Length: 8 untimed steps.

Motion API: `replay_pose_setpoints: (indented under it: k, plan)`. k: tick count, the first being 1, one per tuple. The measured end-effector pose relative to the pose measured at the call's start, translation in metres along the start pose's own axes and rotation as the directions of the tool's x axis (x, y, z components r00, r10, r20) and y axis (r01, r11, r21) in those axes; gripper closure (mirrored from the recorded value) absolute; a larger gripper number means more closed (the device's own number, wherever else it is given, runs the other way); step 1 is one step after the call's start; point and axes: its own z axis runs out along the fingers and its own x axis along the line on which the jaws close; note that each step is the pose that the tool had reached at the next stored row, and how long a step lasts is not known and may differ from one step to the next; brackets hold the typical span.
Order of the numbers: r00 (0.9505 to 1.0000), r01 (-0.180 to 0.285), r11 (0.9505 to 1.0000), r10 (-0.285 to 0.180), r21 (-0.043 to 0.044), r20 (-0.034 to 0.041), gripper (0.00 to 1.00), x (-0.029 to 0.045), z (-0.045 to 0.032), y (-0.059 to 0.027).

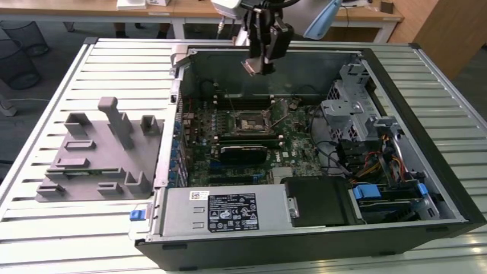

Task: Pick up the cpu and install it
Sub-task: 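Place the cpu into insertion slot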

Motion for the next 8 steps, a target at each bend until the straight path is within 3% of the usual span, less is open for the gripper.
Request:
replay_pose_setpoints:
  k: [4, 8]
  plan:
    - [0.9978, -0.066, 0.9978, 0.066, 0.0016, 0.0026, 0.47, 0.0000, 0.0004, 0.0000]
    - [0.9904, -0.138, 0.9904, 0.138, 0.0033, 0.0057, 0.47, 0.0000, 0.0009, 0.0000]
